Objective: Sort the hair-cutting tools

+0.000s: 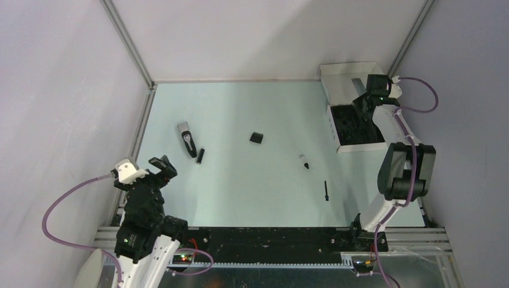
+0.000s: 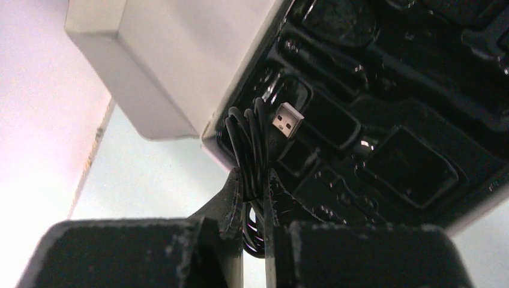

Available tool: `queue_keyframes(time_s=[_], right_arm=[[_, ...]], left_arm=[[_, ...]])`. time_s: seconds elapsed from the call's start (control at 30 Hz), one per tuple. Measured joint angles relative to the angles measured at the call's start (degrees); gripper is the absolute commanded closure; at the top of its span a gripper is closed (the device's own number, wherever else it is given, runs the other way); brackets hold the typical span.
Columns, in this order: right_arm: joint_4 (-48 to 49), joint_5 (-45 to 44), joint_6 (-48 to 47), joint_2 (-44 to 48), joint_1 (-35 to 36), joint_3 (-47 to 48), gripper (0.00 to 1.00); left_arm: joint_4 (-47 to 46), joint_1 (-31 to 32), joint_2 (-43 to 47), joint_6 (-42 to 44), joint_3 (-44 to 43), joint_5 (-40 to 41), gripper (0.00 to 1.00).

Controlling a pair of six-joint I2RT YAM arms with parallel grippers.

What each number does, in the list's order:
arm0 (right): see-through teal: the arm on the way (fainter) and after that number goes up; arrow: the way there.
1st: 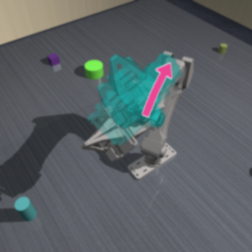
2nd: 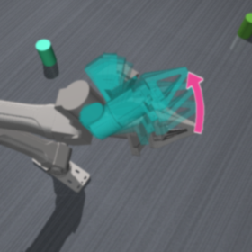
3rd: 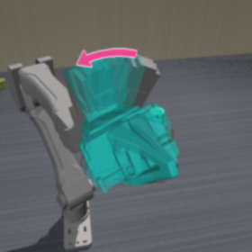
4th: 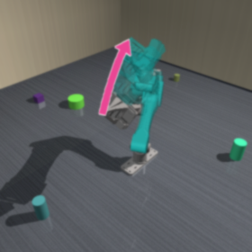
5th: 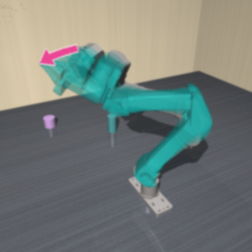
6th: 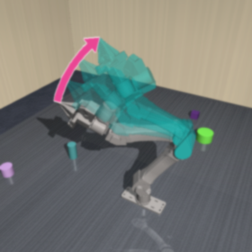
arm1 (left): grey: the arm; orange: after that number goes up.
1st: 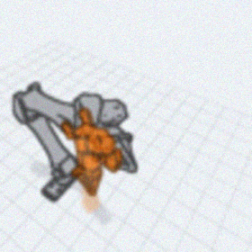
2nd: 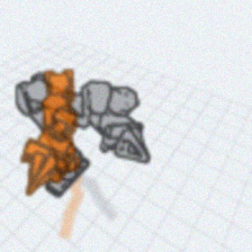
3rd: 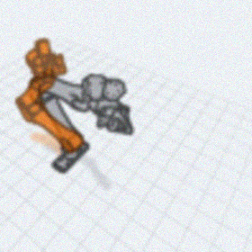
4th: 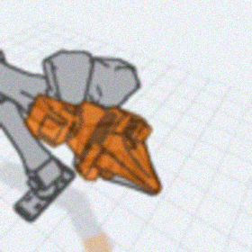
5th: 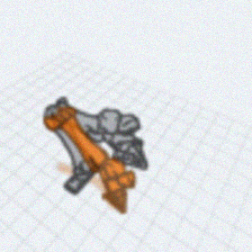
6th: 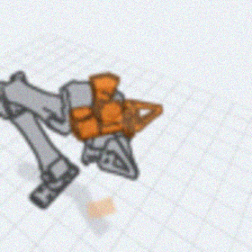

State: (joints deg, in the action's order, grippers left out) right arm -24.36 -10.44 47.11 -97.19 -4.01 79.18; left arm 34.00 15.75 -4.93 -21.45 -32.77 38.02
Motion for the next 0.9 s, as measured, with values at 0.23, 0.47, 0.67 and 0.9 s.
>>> queue_keyframes(time_s=[0.23,0.47,0.67,0.9], right_arm=[[0.7,-0.8,3.2,-9.6,-1.3,8.4,0.96],[0.5,-1.0,8.1,-14.9,-0.9,11.7,0.95],[-0.9,-2.4,12.9,-16.5,0.0,11.6,0.92],[-0.8,-2.4,16.5,-17.6,0.7,11.6,0.91]], left_arm=[[0.0,0.0,-1.9,0.0,0.0,0.9,0.02],[0.0,0.0,-2.9,0.0,0.0,1.4,0.02],[0.0,0.0,-3.0,0.0,0.0,1.5,0.02],[0.0,0.0,-3.2,0.1,0.0,1.5,0.02]])
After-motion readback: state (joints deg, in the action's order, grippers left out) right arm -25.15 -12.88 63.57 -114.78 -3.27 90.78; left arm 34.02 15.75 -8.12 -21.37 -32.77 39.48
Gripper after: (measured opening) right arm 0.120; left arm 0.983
